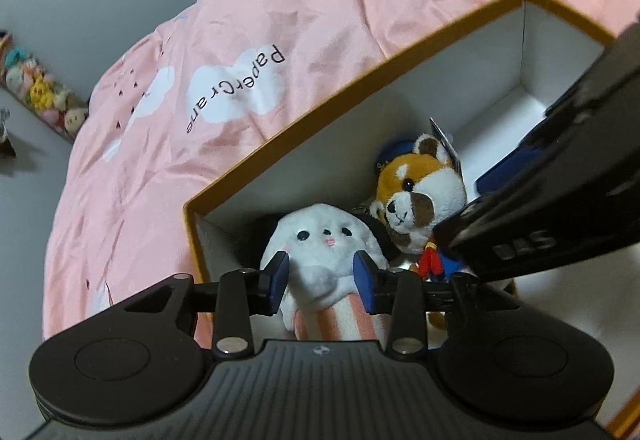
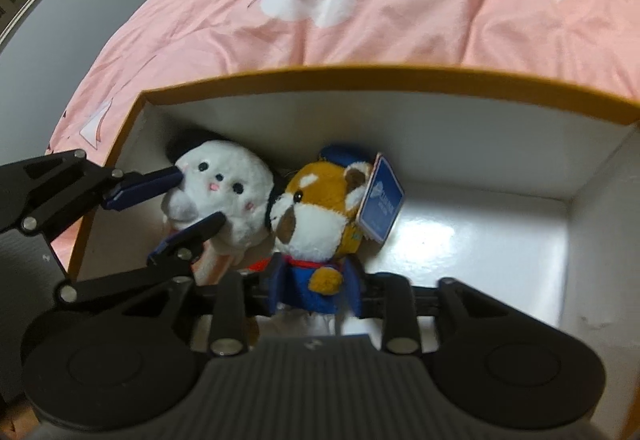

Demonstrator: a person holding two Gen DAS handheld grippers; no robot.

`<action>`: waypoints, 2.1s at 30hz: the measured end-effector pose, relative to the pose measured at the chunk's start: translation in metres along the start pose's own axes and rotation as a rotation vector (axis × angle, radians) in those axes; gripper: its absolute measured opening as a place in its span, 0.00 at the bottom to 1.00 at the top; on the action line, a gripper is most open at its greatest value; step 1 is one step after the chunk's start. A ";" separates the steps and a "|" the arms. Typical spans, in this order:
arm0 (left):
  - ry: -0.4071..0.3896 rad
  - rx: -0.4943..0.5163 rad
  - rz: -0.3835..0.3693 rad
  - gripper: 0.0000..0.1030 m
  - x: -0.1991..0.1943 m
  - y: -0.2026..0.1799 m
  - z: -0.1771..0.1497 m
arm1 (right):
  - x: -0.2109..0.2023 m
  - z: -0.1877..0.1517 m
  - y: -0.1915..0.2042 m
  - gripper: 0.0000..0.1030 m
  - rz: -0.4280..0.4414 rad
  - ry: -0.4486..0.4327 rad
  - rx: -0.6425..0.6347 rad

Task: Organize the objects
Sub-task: 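Lower both plushes into the shoebox and open both tools, then grasp the pink card holder with the left tool while the right tool grasps the pink backpack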

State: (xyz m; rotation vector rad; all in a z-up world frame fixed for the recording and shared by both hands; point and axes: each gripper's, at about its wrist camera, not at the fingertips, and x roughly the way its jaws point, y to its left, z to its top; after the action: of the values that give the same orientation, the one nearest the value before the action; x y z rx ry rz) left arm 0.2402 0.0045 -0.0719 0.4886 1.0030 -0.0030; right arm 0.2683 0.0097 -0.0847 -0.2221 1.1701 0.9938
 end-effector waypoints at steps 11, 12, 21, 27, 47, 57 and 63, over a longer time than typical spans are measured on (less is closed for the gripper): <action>-0.229 -0.204 -0.194 0.43 -0.116 0.006 -0.037 | -0.119 -0.070 0.017 0.60 -0.077 -0.239 -0.016; -0.239 -0.217 -0.228 0.43 -0.123 0.006 -0.042 | -0.130 -0.081 0.018 0.60 -0.086 -0.261 -0.015; -0.136 -0.202 -0.600 0.43 -0.143 -0.029 -0.097 | -0.184 -0.190 0.017 0.50 -0.142 -0.269 0.102; -0.027 -0.090 -0.627 0.43 -0.141 -0.062 -0.125 | -0.186 -0.245 0.026 0.45 -0.168 -0.177 0.077; 0.030 -0.132 -0.597 0.43 -0.129 -0.071 -0.138 | -0.137 -0.245 0.037 0.10 -0.212 -0.101 -0.099; 0.093 -0.288 -0.585 0.24 -0.097 -0.066 -0.130 | -0.132 -0.228 0.042 0.07 -0.197 -0.127 -0.110; 0.081 -0.278 -0.584 0.21 -0.100 -0.066 -0.131 | -0.135 -0.241 0.041 0.38 -0.198 -0.094 -0.159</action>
State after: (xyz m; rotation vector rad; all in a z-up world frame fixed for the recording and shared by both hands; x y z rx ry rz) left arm 0.0654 -0.0245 -0.0745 -0.0698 1.1759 -0.3630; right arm 0.0723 -0.1883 -0.0589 -0.4062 0.9643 0.9125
